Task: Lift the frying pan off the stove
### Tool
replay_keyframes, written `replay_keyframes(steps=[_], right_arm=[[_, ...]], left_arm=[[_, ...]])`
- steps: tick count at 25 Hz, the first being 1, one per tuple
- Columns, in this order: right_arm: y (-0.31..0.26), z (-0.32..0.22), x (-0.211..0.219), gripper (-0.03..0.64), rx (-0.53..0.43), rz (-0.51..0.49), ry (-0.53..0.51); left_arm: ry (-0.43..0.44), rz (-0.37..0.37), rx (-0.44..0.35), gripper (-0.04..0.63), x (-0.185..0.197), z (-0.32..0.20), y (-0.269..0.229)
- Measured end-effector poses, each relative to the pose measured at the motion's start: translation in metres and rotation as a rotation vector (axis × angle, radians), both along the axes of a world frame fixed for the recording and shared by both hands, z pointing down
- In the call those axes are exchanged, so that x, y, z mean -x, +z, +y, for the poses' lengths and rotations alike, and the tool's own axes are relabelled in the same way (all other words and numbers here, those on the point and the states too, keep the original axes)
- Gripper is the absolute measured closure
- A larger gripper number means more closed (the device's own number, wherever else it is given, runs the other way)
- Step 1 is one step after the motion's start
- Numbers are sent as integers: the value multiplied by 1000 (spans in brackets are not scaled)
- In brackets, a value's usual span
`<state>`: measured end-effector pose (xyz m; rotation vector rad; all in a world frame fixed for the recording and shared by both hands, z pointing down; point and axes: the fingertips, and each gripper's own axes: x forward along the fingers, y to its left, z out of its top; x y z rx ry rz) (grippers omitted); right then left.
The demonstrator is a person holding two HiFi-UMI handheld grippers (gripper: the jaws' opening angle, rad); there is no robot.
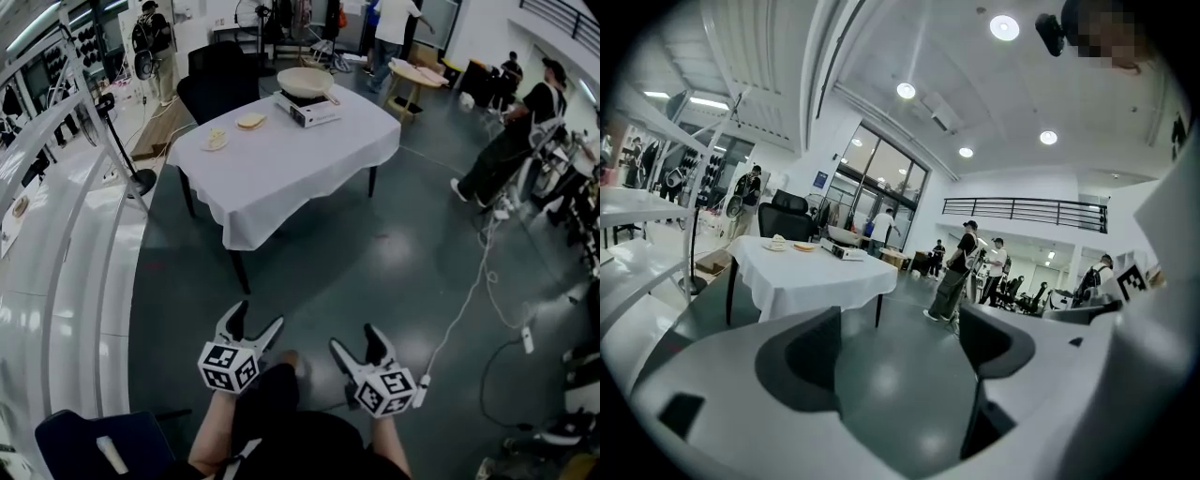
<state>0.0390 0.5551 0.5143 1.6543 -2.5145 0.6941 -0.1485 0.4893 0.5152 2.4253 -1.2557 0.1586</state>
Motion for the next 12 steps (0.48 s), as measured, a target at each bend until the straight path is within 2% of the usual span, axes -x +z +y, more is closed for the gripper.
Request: replay_keyframes(steps=[12], right_arm=[[-9,-137,-9,235,-21,55,74]], left_arm=[[7,9,-33,212,11,-139,-11]])
